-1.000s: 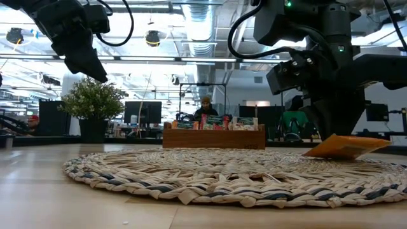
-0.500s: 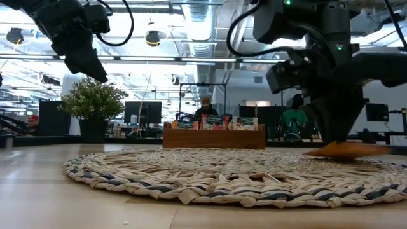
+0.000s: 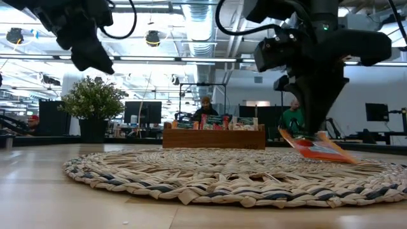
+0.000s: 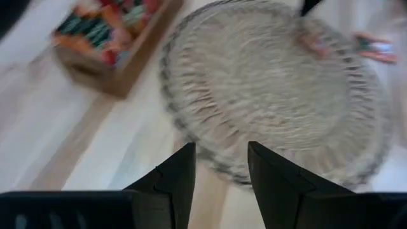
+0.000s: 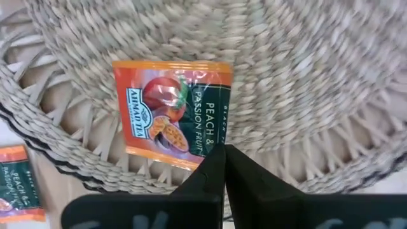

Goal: Pick & Place Tea
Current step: Put the orange tea bag into the left section of the wooden organizer

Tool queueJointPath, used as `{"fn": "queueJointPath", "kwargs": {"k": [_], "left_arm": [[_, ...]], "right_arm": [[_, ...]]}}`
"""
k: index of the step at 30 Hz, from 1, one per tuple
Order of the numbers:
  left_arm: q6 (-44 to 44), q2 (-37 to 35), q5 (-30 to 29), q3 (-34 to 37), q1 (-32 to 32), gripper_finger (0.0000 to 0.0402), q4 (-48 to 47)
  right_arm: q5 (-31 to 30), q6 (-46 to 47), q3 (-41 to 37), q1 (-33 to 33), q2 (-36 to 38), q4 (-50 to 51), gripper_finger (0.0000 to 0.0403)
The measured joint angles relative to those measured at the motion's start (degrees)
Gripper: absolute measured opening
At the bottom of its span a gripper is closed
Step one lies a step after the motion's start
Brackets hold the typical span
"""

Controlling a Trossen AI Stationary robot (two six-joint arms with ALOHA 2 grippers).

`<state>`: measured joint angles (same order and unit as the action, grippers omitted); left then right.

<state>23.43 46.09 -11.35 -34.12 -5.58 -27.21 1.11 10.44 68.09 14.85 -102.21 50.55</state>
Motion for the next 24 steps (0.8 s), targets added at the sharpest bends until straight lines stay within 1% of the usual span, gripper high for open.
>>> {"fn": "queueJointPath", "kwargs": {"k": [5, 10, 14, 20, 24], "left_arm": [[-2.1, 0.2, 4.7, 0.0, 0.0, 0.0136, 6.0], [-2.3, 2.3, 5.6, -0.1, 0.0, 0.0136, 12.2], [-2.3, 4.8, 6.6, -0.1, 0.0, 0.0136, 15.4], [-2.2, 9.2, 7.1, -0.1, 0.0, 0.0136, 15.5], [-2.0, 11.8, 9.0, -0.1, 0.0, 0.0136, 16.5]], "right_arm": [[-1.1, -1.1, 1.8, -0.7, 0.0, 0.8, 0.0000], [-1.3, -1.8, 3.6, -1.6, 0.0, 1.5, 0.0000], [-1.3, -2.0, 5.2, -2.0, -0.1, 2.1, 0.0000], [-2.7, -3.4, 7.4, -1.9, -0.1, 3.8, 0.0000], [-2.8, -3.5, 8.0, -2.0, -0.1, 4.4, 0.0000]]}}
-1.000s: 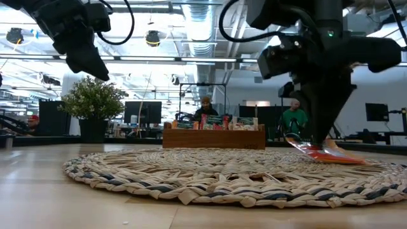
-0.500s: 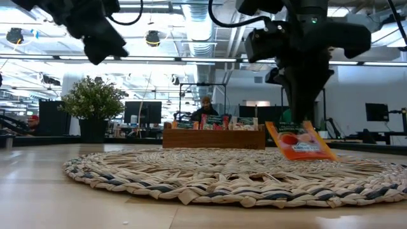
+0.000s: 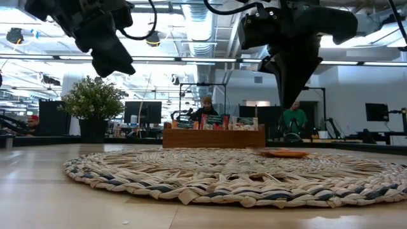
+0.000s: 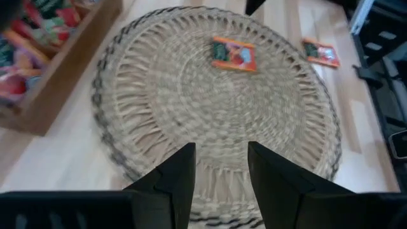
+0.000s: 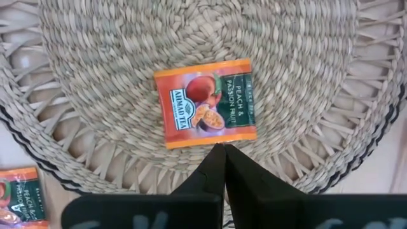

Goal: Pick & Place Tea
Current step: Put the orange tea bag into the left section of the wooden organizer

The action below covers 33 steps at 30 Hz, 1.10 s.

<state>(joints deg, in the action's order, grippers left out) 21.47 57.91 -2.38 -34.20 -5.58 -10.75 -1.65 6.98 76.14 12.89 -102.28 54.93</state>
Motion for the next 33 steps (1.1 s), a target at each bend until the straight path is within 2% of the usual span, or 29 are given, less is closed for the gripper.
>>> {"fn": "queueJointPath", "kwargs": {"k": [9, 15, 20, 28, 33], "left_arm": [[0.0, 2.0, 1.6, 0.0, 0.0, 0.0136, 2.4], [0.1, 2.0, 1.6, 0.0, 0.0, 0.0136, 2.3], [0.1, 2.0, 1.5, 0.0, 0.0, 0.0136, 2.3], [0.1, 2.0, 1.5, 0.0, 0.0, 0.0136, 2.3], [-0.3, 2.0, 1.2, 0.0, 0.0, 0.0136, 2.3]], "right_arm": [[0.0, -1.2, 0.0, -0.1, 0.0, -0.3, 0.0000], [1.1, -1.7, 0.0, -2.6, 0.0, -4.3, 0.0012], [6.2, -2.7, 0.0, -5.4, -0.1, -5.2, 0.0059], [6.1, -3.9, -4.2, -5.8, -0.2, -7.0, 0.0147], [4.9, -4.1, -6.0, -5.8, -0.2, -9.6, 0.0178]]}}
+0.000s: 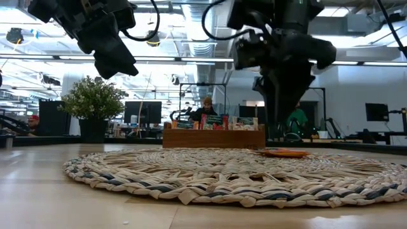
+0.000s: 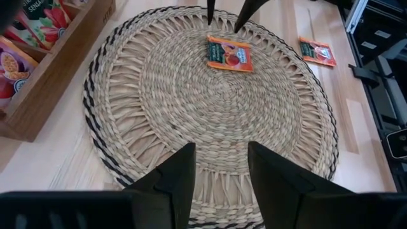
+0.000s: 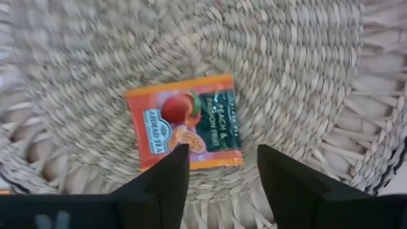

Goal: Pick & Place Tea
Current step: Put the orange tea bag into the left section of the wooden organizer

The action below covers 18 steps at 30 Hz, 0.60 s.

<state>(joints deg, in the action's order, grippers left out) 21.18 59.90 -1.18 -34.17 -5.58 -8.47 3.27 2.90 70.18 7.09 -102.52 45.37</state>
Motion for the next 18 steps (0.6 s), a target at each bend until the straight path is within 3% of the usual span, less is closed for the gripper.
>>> {"fn": "queueJointPath", "kwargs": {"k": [18], "left_arm": [[0.1, 0.0, -0.2, 0.0, 0.0, 0.0136, 0.0]], "right_arm": [[-0.2, -2.2, -5.2, -0.7, 0.0, -7.3, 0.0164]]}}
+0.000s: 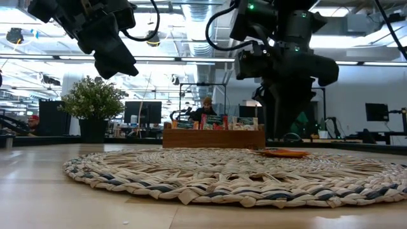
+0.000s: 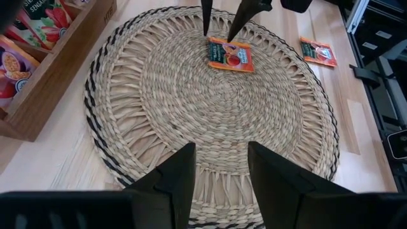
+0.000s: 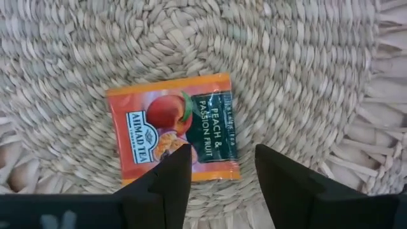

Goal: Pick & Place Tea
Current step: Put the orange tea bag into the left section of the wooden organizer

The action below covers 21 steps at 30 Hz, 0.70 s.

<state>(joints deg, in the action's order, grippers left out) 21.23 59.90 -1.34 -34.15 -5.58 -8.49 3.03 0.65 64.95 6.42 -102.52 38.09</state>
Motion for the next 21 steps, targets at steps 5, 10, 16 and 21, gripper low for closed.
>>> {"fn": "queueJointPath", "kwargs": {"k": [5, 10, 16, 21], "left_arm": [[0.0, 0.0, 0.0, 0.0, 0.0, 0.0136, 0.0], [0.3, 0.0, 0.0, 0.0, 0.0, 0.0136, -0.3], [0.3, 0.0, 0.0, 0.1, 0.0, 0.0136, -0.8], [0.2, 0.0, 0.0, 0.1, 0.0, 0.0136, -0.8]], "right_arm": [[0.1, -0.7, -0.1, -0.3, -3.1, 0.2, 0.0164], [0.9, -0.2, 1.0, -0.2, -6.2, -0.8, 0.0164], [1.1, -0.1, 0.9, -0.3, -5.8, -1.4, 0.0139], [1.1, -0.2, 0.9, -0.2, -5.7, -1.1, 0.0093]]}}
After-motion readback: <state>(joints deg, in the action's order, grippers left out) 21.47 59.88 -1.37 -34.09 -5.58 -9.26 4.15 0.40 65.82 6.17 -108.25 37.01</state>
